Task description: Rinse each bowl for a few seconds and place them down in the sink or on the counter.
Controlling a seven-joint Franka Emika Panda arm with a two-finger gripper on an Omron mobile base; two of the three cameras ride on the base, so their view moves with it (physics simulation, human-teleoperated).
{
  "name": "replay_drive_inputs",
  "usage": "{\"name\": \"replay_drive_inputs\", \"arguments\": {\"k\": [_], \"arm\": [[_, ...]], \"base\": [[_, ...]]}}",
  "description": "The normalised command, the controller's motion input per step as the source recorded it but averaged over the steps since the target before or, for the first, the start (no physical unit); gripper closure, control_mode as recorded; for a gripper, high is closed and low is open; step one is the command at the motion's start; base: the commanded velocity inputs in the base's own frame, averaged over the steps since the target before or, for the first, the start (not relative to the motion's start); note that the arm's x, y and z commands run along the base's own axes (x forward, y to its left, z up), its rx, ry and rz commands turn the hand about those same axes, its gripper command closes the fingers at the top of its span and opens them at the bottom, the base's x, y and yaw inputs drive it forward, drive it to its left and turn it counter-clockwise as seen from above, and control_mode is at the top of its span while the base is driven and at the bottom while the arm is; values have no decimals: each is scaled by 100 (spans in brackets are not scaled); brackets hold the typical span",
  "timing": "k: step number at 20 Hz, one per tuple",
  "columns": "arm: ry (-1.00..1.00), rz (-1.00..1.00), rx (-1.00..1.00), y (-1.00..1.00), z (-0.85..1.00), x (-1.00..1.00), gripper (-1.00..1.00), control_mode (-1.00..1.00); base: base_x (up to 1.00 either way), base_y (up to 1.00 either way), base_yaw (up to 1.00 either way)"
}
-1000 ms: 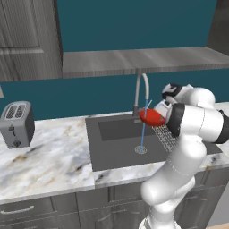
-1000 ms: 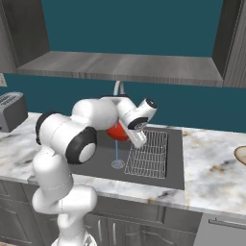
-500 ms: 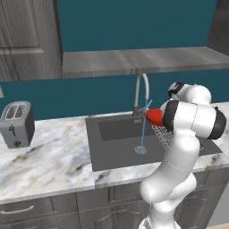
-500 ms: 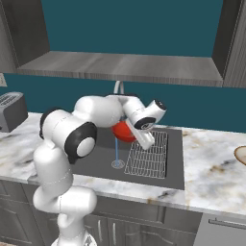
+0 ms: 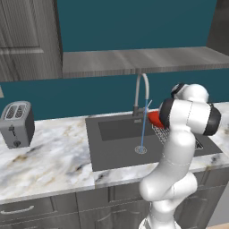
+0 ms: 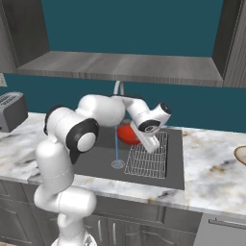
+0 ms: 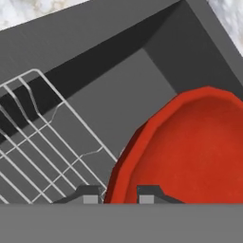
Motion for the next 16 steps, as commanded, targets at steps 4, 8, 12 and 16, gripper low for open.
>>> {"name": "replay_drive_inputs", "arguments": {"k": [4, 8, 12, 16], "arm": [[0, -1, 0, -17, -21, -2, 100, -100], [0, -1, 0, -22, -16, 0, 100, -100], [0, -3, 0, -22, -17, 0, 100, -100], [0, -5, 0, -21, -19, 0, 100, -100]], "base": [[0, 0, 0], [0, 0, 0], [0, 0, 0], [0, 0, 0]]}}
